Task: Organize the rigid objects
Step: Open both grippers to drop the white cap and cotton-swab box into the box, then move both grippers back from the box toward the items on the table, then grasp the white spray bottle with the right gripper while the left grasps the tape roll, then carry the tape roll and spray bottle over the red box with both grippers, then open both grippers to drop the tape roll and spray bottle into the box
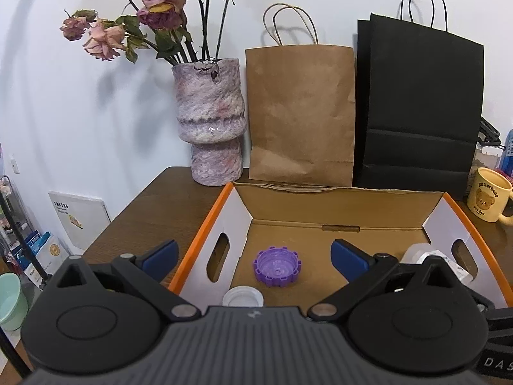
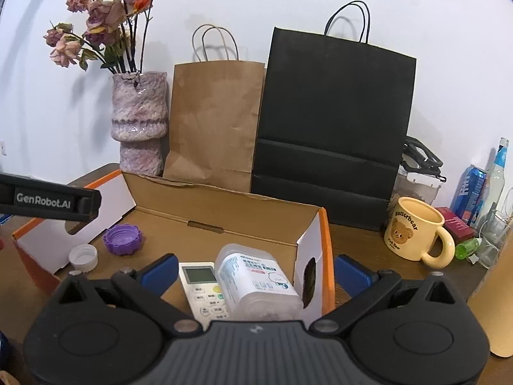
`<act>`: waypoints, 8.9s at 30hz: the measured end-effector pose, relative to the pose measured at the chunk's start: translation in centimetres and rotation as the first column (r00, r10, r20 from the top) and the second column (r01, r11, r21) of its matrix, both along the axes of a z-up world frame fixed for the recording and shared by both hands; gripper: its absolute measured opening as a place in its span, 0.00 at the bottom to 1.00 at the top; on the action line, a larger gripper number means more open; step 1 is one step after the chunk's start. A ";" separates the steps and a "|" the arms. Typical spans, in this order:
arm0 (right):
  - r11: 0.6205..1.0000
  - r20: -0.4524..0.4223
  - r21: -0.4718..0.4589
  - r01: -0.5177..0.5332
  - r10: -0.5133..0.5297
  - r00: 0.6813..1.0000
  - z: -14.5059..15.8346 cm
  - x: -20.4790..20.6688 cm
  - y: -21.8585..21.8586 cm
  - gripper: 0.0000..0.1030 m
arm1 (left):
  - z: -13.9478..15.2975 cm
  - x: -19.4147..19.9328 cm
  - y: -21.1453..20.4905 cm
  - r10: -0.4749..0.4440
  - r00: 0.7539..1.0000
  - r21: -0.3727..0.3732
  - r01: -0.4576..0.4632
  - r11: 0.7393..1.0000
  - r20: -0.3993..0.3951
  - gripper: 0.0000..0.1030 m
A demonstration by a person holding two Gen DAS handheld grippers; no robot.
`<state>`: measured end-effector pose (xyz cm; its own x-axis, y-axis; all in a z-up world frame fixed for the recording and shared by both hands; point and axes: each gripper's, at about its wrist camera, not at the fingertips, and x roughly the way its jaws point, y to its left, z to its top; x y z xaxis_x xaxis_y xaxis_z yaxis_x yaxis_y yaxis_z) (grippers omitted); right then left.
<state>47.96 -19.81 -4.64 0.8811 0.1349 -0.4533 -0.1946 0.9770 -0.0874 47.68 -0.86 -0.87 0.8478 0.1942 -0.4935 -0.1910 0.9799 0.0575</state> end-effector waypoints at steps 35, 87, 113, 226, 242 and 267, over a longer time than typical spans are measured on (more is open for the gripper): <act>1.000 -0.014 0.014 -0.005 0.005 1.000 -0.1 -11.5 -2.4 1.00 | 0.2 -12.7 0.1 -0.048 0.999 -0.015 0.048 0.999 -0.004 1.00; 0.973 -0.162 -0.118 -0.198 0.178 0.971 -5.6 -13.6 -5.0 0.94 | -4.2 -22.6 4.1 0.018 0.997 -0.017 -0.020 1.000 -0.077 1.00; 0.981 -0.060 0.042 -0.189 0.192 0.980 -5.0 -17.1 -4.0 0.26 | -6.4 -21.2 7.6 0.073 0.984 -0.022 -0.077 0.997 -0.160 1.00; 0.984 0.115 0.145 -0.099 0.083 0.990 2.2 -3.9 2.9 0.26 | 1.0 -2.9 -0.6 -0.032 0.996 -0.035 0.034 0.999 0.080 0.44; 0.986 0.058 0.144 -0.089 0.081 0.995 0.3 1.7 3.0 0.26 | -0.8 2.2 -0.9 -0.026 0.999 -0.012 0.027 1.000 0.029 0.44; 0.994 0.005 0.107 -0.034 0.034 0.999 -1.4 5.2 2.5 0.40 | -1.9 4.8 -0.9 -0.028 0.999 0.025 0.028 0.999 0.017 1.00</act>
<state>53.20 -17.33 -6.06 0.8764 0.2125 -0.4321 -0.2280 0.9735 0.0164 52.49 -1.78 -2.73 0.8616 0.1820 -0.4738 -0.1646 0.9832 0.0783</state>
